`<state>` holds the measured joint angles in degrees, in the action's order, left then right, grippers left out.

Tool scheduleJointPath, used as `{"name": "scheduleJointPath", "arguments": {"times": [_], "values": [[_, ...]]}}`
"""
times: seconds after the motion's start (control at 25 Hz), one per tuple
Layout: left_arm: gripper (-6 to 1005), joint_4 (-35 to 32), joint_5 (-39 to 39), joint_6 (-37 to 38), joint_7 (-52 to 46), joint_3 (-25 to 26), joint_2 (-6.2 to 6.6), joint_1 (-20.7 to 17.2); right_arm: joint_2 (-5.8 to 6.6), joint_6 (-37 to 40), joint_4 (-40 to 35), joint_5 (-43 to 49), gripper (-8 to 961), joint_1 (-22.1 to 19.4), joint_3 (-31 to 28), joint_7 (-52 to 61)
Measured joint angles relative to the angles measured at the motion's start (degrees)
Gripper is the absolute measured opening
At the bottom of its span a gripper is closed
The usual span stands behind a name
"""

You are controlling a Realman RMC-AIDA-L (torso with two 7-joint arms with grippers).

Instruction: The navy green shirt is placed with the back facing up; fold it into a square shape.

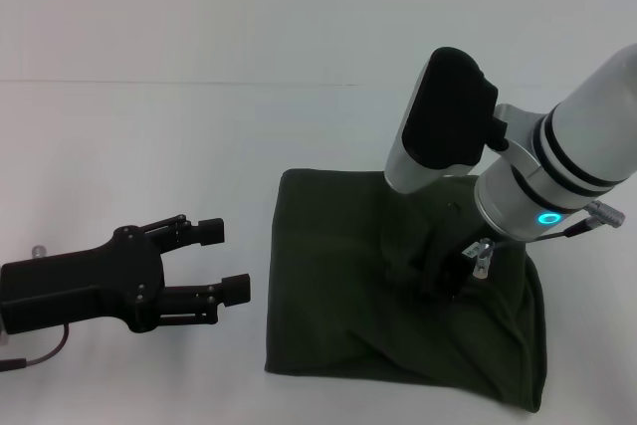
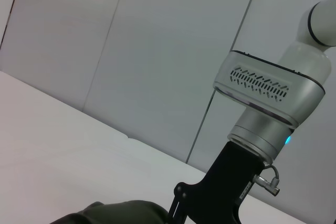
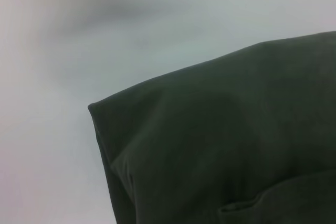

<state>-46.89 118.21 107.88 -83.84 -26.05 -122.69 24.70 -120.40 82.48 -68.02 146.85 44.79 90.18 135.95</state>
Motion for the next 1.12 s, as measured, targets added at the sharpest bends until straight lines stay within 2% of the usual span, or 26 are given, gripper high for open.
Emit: {"name": "scheduleJointPath", "arguments": {"times": [0.64, 1.12], "values": [[950, -0.01, 0.0, -0.13, 0.03, 0.02, -0.01, 0.0, 0.0, 1.57, -0.45, -0.07, 348, 0.2, -1.09, 0.09], [950, 0.05, -0.03, -0.13, 0.17, -0.13, -0.01, 0.04, 0.0, 2.47, -0.54, 0.42, 275, 0.3, -1.98, -0.09]]}}
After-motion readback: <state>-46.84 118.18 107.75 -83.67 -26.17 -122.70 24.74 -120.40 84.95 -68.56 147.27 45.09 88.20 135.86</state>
